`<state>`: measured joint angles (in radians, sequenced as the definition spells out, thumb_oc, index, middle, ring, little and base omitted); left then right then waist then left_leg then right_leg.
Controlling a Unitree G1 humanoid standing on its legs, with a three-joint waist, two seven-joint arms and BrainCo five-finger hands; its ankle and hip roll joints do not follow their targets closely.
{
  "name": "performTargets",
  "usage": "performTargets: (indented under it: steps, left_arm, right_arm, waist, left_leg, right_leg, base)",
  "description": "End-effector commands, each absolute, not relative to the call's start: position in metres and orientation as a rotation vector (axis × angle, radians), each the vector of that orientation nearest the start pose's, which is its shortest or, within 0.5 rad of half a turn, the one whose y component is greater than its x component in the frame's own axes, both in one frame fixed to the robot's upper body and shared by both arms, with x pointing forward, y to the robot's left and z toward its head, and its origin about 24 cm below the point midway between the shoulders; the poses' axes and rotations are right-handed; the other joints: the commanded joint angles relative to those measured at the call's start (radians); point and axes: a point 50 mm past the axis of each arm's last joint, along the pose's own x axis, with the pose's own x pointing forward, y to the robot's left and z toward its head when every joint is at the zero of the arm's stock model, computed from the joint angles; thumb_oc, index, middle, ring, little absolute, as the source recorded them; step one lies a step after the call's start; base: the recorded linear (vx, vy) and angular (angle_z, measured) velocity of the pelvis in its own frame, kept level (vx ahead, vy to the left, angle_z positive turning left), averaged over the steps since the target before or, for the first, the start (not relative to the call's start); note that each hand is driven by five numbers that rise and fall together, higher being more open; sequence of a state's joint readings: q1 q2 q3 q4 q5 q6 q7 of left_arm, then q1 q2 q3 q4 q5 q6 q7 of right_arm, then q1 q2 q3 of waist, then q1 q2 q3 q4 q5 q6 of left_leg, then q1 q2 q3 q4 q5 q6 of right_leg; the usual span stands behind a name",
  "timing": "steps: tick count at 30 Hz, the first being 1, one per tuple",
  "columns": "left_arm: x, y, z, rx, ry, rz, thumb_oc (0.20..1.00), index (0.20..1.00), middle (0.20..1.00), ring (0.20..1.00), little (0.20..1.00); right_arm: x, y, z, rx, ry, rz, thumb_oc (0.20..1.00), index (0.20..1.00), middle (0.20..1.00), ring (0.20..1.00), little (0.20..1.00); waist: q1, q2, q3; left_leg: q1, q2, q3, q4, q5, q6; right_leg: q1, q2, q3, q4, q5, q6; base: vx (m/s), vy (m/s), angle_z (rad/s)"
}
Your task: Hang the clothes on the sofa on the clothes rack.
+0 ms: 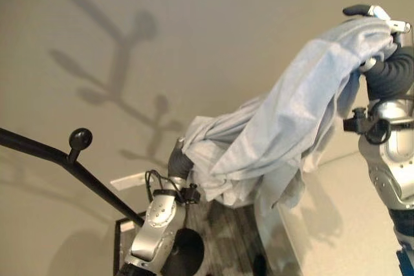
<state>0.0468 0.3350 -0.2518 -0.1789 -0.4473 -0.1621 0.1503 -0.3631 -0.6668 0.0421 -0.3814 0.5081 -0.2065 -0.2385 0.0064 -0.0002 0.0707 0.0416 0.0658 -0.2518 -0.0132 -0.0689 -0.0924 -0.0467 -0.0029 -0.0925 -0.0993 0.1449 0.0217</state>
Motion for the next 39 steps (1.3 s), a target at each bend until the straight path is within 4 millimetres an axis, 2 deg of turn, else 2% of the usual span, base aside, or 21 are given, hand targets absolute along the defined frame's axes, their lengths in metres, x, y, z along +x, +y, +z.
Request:
performTargets:
  steps: [1, 5, 6, 8, 9, 12, 14, 22, 31, 34, 39]
  left_arm:
    - [0.228, 0.160, 0.112, -0.052, -0.361, -0.178, 0.200, 0.200, 0.200, 0.200, 0.200]
    - [0.223, 0.162, 0.124, -0.033, -0.405, -0.203, 0.200, 0.200, 0.200, 0.200, 0.200]
    - [0.221, 0.164, 0.131, -0.015, -0.436, -0.211, 0.200, 0.200, 0.200, 0.200, 0.200]
    - [0.220, 0.165, 0.132, -0.012, -0.441, -0.211, 0.200, 0.200, 0.200, 0.200, 0.200]
    - [0.220, 0.166, 0.136, 0.002, -0.457, -0.211, 0.200, 0.200, 0.200, 0.200, 0.200]
    - [0.220, 0.166, 0.137, -0.003, -0.459, -0.213, 0.200, 0.200, 0.200, 0.200, 0.200]
    - [0.218, 0.167, 0.145, 0.006, -0.497, -0.213, 0.200, 0.200, 0.200, 0.200, 0.200]
    - [0.212, 0.178, 0.166, 0.037, -0.599, -0.175, 0.200, 0.200, 0.200, 0.200, 0.200]
    - [0.203, 0.194, 0.198, 0.103, -0.745, -0.108, 0.200, 0.200, 0.200, 0.200, 0.200]
    - [0.191, 0.213, 0.226, 0.202, -0.857, -0.038, 0.200, 0.200, 0.200, 0.200, 0.200]
    - [0.184, 0.225, 0.239, 0.224, -0.908, 0.014, 0.200, 0.200, 0.200, 0.200, 0.200]
  right_arm:
    - [0.232, -0.205, 0.283, -0.023, -1.052, 0.096, 0.200, 0.200, 0.200, 0.200, 0.200]
    - [0.227, -0.202, 0.291, -0.028, -1.089, 0.156, 0.200, 0.200, 0.200, 0.200, 0.200]
    - [0.224, -0.194, 0.297, -0.032, -1.106, 0.219, 0.200, 0.200, 0.200, 0.200, 0.200]
    - [0.223, -0.191, 0.300, -0.039, -1.114, 0.248, 0.200, 0.200, 0.200, 0.200, 0.200]
    - [0.218, -0.182, 0.308, -0.057, -1.141, 0.321, 0.200, 0.200, 0.200, 0.200, 0.200]
    - [0.217, -0.179, 0.311, -0.059, -1.151, 0.347, 0.200, 0.200, 0.200, 0.200, 0.200]
    - [0.213, -0.171, 0.322, -0.072, -1.197, 0.410, 0.200, 0.200, 0.200, 0.200, 0.200]
    - [0.206, -0.173, 0.331, -0.038, -1.267, 0.389, 0.200, 0.200, 0.200, 0.200, 0.200]
    - [0.220, -0.177, 0.330, -0.020, -1.206, 0.336, 0.200, 0.200, 0.200, 0.200, 0.200]
    - [0.237, -0.171, 0.330, -0.033, -1.124, 0.356, 0.200, 0.200, 0.200, 0.200, 0.200]
    - [0.249, -0.170, 0.327, -0.014, -1.070, 0.358, 0.200, 0.200, 0.200, 0.200, 0.200]
  waist:
    - [0.000, -0.021, -0.074]
    - [0.002, -0.022, -0.076]
    - [0.004, -0.023, -0.078]
    - [0.005, -0.024, -0.078]
    - [0.009, -0.026, -0.079]
    - [0.009, -0.026, -0.078]
    - [0.014, -0.026, -0.081]
    - [0.027, -0.026, -0.086]
    - [0.044, -0.019, -0.095]
    - [0.071, -0.013, -0.103]
    - [0.090, -0.005, -0.103]
  left_leg:
    - [-0.124, 0.023, 0.027, -0.074, 0.163, -0.079]
    - [-0.125, 0.026, 0.028, -0.074, 0.164, -0.083]
    - [-0.126, 0.028, 0.029, -0.074, 0.165, -0.086]
    - [-0.125, 0.028, 0.030, -0.074, 0.166, -0.086]
    - [-0.124, 0.029, 0.030, -0.074, 0.167, -0.088]
    - [-0.123, 0.029, 0.030, -0.074, 0.166, -0.088]
    - [-0.121, 0.031, 0.036, -0.074, 0.170, -0.091]
    - [-0.121, 0.032, 0.035, -0.074, 0.175, -0.095]
    - [-0.127, 0.028, 0.044, -0.074, 0.183, -0.098]
    - [-0.116, 0.026, 0.041, -0.074, 0.176, -0.101]
    - [-0.115, 0.019, 0.034, -0.074, 0.188, -0.099]
  right_leg:
    - [0.149, 0.011, -0.013, 0.014, -0.203, 0.064]
    - [0.151, 0.013, -0.015, 0.014, -0.204, 0.063]
    - [0.150, 0.015, -0.015, 0.015, -0.204, 0.064]
    - [0.151, 0.016, -0.015, 0.015, -0.204, 0.065]
    - [0.153, 0.016, -0.018, 0.016, -0.204, 0.065]
    - [0.155, 0.017, -0.019, 0.016, -0.205, 0.065]
    - [0.161, 0.020, -0.030, 0.017, -0.208, 0.063]
    - [0.165, 0.026, -0.039, 0.022, -0.214, 0.059]
    - [0.168, 0.023, -0.062, 0.029, -0.218, 0.059]
    - [0.176, 0.024, -0.069, 0.033, -0.226, 0.060]
    - [0.182, 0.026, -0.074, 0.038, -0.225, 0.059]
  base:
    - [-0.02, -0.023, 0.07]
    - [-0.02, -0.011, 0.02]
    - [-0.03, -0.016, 0.00]
    - [-0.03, -0.010, 0.00]
    - [-0.03, -0.008, 0.00]
    - [-0.02, 0.000, -0.01]
    - [-0.06, 0.014, 0.00]
    - [-0.04, 0.001, 0.02]
    - [-0.03, 0.002, 0.06]
    - [-0.03, -0.016, 0.04]
    - [0.00, -0.006, 0.08]
